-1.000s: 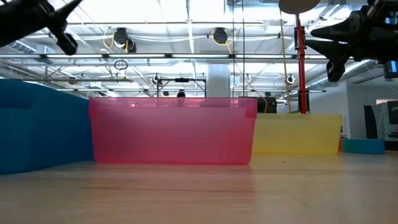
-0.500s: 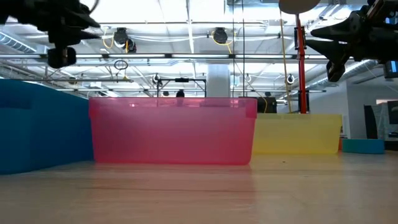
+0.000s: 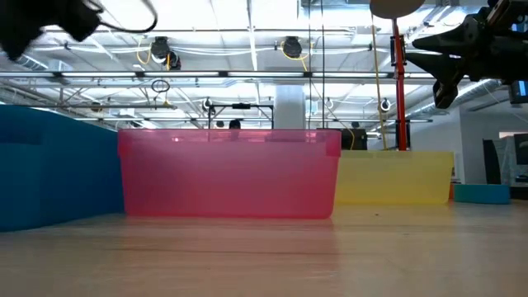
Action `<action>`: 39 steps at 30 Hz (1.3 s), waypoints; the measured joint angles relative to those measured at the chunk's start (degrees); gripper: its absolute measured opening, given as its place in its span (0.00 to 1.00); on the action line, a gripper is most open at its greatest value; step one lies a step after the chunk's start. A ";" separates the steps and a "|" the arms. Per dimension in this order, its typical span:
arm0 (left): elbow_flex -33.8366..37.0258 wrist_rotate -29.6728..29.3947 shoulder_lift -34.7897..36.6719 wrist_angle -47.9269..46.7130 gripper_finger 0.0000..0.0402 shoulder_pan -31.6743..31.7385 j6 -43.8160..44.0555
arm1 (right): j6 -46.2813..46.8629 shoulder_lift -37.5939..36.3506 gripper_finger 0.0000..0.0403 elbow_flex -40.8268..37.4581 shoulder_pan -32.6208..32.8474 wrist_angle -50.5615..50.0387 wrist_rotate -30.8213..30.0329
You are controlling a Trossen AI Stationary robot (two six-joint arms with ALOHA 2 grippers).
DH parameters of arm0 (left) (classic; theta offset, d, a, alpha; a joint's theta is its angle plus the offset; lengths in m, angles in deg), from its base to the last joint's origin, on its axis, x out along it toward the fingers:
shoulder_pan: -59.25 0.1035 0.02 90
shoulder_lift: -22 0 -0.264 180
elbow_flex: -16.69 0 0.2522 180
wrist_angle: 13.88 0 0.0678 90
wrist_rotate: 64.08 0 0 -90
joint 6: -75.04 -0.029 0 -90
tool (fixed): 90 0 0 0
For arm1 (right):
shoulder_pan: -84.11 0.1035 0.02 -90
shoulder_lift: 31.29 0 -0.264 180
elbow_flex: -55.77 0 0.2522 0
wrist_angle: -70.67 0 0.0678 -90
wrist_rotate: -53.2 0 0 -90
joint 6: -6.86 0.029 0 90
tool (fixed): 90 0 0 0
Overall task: Pick and place Stapler, Stapler remover, tape
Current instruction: Put the black stapler into the yellow bin
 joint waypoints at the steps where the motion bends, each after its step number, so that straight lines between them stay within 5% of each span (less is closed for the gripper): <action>1: -0.41 1.66 -1.06 -2.65 0.20 -0.92 2.02 | 0.00 0.00 0.22 0.00 0.02 0.00 0.00; 6: -0.09 8.84 -3.27 -3.60 0.20 -6.76 11.78 | 0.00 0.00 0.22 0.00 0.00 0.00 0.00; 12: -0.09 9.20 -3.69 -4.38 0.20 -14.20 20.87 | 0.00 0.02 0.22 0.00 0.01 0.00 0.00; 21: -0.09 -0.53 -3.69 -2.81 0.20 -22.71 30.58 | 0.00 0.00 0.22 0.00 0.02 0.02 0.00; 39: -0.06 -1.15 -7.68 7.18 0.20 -34.23 47.04 | 0.00 0.02 0.22 0.00 0.01 0.02 0.00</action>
